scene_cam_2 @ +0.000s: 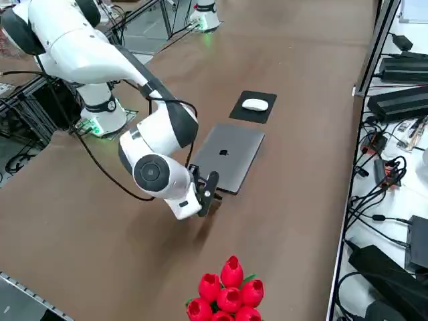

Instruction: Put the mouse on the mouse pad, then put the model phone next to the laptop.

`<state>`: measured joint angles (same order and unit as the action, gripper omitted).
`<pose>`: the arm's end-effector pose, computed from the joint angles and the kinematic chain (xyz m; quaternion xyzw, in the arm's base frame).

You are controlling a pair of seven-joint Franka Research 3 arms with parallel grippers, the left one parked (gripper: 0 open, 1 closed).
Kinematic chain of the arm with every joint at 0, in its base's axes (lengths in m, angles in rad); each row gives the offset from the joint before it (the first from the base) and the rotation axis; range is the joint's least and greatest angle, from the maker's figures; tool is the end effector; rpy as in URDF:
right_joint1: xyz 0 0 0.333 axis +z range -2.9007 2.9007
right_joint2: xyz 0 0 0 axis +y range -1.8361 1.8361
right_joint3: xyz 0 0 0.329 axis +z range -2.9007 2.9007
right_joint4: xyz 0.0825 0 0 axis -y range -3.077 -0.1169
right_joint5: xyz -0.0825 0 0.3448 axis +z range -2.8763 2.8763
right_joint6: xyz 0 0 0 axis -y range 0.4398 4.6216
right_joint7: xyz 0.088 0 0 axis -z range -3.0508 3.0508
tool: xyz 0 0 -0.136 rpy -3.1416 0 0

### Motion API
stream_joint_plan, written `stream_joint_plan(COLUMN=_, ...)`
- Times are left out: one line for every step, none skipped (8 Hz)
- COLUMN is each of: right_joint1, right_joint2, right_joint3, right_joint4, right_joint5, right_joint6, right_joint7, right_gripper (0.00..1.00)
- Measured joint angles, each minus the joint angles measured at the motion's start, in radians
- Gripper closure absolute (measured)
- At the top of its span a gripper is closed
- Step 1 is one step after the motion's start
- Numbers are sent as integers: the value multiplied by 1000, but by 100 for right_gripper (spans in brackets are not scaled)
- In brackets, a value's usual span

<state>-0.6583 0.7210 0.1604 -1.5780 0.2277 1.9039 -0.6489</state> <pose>0.5535 -0.2879 0.2074 -0.9694 -0.0071 0.0778 0.2327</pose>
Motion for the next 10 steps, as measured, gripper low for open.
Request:
stream_joint_plan(right_joint1=0, right_joint2=9, right_joint3=0, right_joint4=0, right_joint5=0, right_joint6=0, right_joint7=-11, right_gripper=82)
stream_joint_plan(right_joint1=0, right_joint2=18, right_joint3=0, right_joint4=2, right_joint5=0, right_joint6=0, right_joint7=-25, right_gripper=73)
stream_joint_plan(right_joint1=0, right_joint2=22, right_joint3=0, right_joint4=10, right_joint5=0, right_joint6=0, right_joint7=-31, right_gripper=56)
stream_joint_plan(right_joint1=0, right_joint2=21, right_joint3=0, right_joint4=29, right_joint5=-6, right_joint6=-1, right_joint7=-33, right_gripper=37)
stream_joint_plan(right_joint1=0, right_joint2=20, right_joint3=0, right_joint4=52, right_joint5=-30, right_joint6=-3, right_joint7=-35, right_gripper=19)
stream_joint_plan(right_joint1=-2, right_joint2=15, right_joint3=-2, right_joint4=79, right_joint5=-79, right_joint6=-3, right_joint7=-35, right_gripper=2)
stream_joint_plan(right_joint1=-7, right_joint2=-4, right_joint3=-6, right_joint4=115, right_joint5=-149, right_joint6=-3, right_joint7=-35, right_gripper=0)
stream_joint_plan(right_joint1=-15, right_joint2=-46, right_joint3=-10, right_joint4=145, right_joint5=-213, right_joint6=-11, right_joint7=-35, right_gripper=0)
stream_joint_plan(right_joint1=-19, right_joint2=-107, right_joint3=-9, right_joint4=164, right_joint5=-242, right_joint6=-56, right_joint7=-23, right_gripper=0)
stream_joint_plan(right_joint1=-12, right_joint2=-177, right_joint3=-2, right_joint4=171, right_joint5=-246, right_joint6=-138, right_joint7=4, right_gripper=0)
